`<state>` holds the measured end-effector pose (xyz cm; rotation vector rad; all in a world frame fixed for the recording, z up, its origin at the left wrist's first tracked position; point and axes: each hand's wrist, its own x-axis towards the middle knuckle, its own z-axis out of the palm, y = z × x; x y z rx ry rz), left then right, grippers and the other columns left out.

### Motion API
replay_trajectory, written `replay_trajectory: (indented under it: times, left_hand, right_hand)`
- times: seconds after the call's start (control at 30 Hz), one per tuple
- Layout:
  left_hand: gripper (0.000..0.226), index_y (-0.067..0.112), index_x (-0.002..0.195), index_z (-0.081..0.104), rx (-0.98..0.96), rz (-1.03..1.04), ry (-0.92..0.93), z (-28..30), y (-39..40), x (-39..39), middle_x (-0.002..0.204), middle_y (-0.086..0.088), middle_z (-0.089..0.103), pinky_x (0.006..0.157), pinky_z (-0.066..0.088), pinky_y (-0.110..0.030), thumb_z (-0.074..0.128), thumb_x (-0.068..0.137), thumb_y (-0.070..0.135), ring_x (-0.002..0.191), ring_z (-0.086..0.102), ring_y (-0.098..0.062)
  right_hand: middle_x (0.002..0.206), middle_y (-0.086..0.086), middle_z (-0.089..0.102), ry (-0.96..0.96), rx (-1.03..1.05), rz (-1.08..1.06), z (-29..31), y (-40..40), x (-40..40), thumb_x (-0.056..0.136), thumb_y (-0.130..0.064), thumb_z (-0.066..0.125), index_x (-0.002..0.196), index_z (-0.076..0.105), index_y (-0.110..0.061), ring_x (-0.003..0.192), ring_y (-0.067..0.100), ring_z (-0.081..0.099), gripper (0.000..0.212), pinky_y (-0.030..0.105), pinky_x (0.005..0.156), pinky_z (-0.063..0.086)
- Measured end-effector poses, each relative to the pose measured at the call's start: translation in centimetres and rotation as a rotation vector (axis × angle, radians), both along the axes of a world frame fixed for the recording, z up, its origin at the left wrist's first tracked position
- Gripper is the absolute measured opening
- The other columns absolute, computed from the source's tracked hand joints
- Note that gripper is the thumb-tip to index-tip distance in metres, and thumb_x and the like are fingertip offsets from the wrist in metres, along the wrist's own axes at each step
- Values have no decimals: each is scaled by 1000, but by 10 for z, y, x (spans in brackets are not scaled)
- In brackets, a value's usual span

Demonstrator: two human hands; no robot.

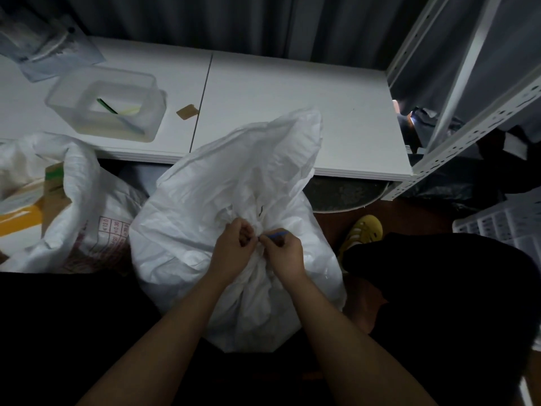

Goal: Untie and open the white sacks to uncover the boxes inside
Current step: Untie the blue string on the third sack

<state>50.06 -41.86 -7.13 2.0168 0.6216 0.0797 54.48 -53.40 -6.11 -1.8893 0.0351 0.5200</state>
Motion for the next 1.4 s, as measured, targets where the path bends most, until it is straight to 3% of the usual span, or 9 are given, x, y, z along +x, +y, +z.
replay_trajectory:
  times: [0.17,0.27,0.37,0.47,0.63,0.8,0.97,1.13,1.4]
  left_hand:
    - [19,9,96,68,363,-206,-175,14,12,-3,89,-6,64,72,45,-23,65,84,24,81,60,-20]
    - [26,16,99,65,417,-183,-157,17,13,-7,92,-1,63,68,52,-35,58,86,38,83,59,-18]
    - [27,22,97,60,421,-178,-205,20,13,-9,92,5,60,64,50,-34,48,88,44,82,56,-14]
    - [18,22,104,62,426,-169,-189,21,12,-9,102,7,61,69,51,-35,56,91,33,90,57,-15]
    - [22,19,112,65,380,-154,-65,19,8,-9,112,6,59,75,52,-37,57,92,25,99,55,-15]
    - [19,15,101,66,375,-130,-10,16,3,-5,102,3,58,70,44,-26,59,90,28,93,55,-13]
    - [9,13,93,65,272,-82,19,17,2,2,97,-1,57,71,43,-26,63,86,18,86,56,-18]
    - [7,16,87,62,6,-38,89,19,11,4,94,1,56,64,37,-3,67,84,13,75,52,-2]
    - [8,6,88,69,-4,33,97,21,6,9,87,1,60,68,38,-15,68,80,8,77,55,-10]
  right_hand:
    - [77,-3,68,11,120,-64,15,-1,-1,91,-16,63,85,69,-11,70,-1,63,9,8,67,46]
    - [75,-5,66,-76,131,-116,23,1,-9,92,-14,62,85,67,-10,68,-4,61,9,6,65,44]
    - [74,-8,65,-136,141,-138,29,7,-10,92,-13,61,85,66,-10,69,-6,60,9,6,66,44]
    - [73,-6,64,-159,145,-153,30,10,-9,91,-11,62,84,65,-9,68,-6,60,8,7,65,44]
    - [75,-5,65,-123,108,-135,18,13,-11,91,-11,62,85,66,-8,68,-6,60,8,7,67,45]
    - [76,4,67,-15,116,-171,9,10,-9,91,-12,62,89,68,-1,65,1,61,12,8,63,47]
    - [72,5,67,-15,92,-124,9,4,-5,92,-14,62,89,70,-3,60,-2,60,14,10,60,45]
    - [73,1,67,-9,103,-98,8,1,-10,92,-16,62,94,69,-5,64,-1,62,13,9,63,47]
    - [82,1,71,-77,112,-24,11,-3,-11,89,-13,65,89,70,-11,79,9,67,6,20,76,53]
